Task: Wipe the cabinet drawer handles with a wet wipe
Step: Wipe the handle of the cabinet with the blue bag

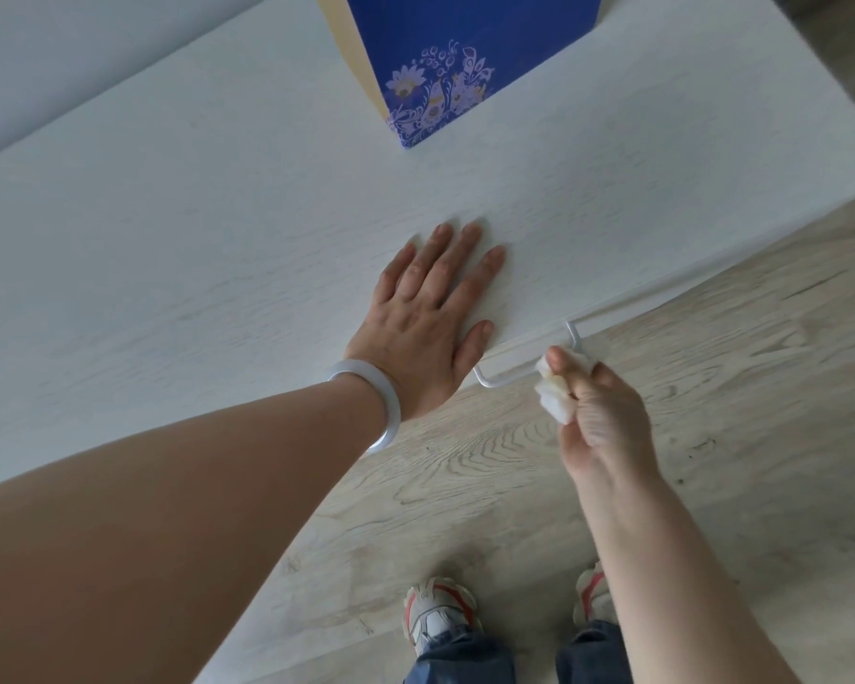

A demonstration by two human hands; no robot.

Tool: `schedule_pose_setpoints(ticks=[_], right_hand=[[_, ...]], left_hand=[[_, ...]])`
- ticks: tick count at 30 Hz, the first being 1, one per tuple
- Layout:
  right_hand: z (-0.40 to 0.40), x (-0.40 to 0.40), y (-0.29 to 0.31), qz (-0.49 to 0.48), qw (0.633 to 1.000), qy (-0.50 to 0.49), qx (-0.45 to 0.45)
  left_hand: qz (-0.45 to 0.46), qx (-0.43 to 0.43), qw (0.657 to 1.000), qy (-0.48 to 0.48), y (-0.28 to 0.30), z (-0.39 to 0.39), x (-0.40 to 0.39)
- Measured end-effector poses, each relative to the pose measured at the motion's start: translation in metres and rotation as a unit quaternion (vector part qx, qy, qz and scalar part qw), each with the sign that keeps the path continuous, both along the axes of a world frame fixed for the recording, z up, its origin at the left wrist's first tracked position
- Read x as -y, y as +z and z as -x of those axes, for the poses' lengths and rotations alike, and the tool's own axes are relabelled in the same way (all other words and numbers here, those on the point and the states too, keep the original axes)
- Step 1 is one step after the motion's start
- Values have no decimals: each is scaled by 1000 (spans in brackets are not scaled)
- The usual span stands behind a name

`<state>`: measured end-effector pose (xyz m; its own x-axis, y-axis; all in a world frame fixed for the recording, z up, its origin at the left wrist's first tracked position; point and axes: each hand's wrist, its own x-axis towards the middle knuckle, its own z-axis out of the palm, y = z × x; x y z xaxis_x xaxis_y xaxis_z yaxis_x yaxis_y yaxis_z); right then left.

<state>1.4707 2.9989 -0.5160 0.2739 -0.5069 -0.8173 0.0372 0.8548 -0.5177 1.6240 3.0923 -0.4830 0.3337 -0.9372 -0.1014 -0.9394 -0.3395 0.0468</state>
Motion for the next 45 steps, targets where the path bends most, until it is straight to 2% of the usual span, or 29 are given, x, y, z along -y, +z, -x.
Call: schedule_pose_setpoints(ticks=[5, 10, 12, 16, 22, 27, 31, 37, 41, 45], right_hand=[[-24, -42, 12, 11, 995, 91, -39], [-13, -7, 9, 52, 997, -9, -59], [-16, -12, 8, 36, 998, 0, -60], [-28, -44, 15, -47, 996, 80, -18], [-6, 14, 8, 0, 999, -18, -45], [-18, -22, 1, -13, 994, 101, -35], [-8, 17, -1, 34, 997, 41, -55], [-1, 35, 7, 99, 980, 143, -93], [11, 50, 22, 27, 994, 106, -17], [6, 40, 18, 151, 969, 159, -114]], left_hand=[[5, -3, 1000, 3, 0, 0, 0], [-1, 0, 1000, 2, 1, 0, 1], [-3, 2, 1000, 3, 1, 0, 0], [2, -1, 1000, 2, 1, 0, 0], [-2, -3, 1000, 1, 1, 0, 0], [2, 1, 1000, 1, 0, -1, -1], [2, 1, 1000, 1, 1, 0, 0], [6, -2, 1000, 3, 1, 1, 0], [1, 0, 1000, 4, 1, 1, 0], [1, 0, 1000, 4, 2, 1, 0]])
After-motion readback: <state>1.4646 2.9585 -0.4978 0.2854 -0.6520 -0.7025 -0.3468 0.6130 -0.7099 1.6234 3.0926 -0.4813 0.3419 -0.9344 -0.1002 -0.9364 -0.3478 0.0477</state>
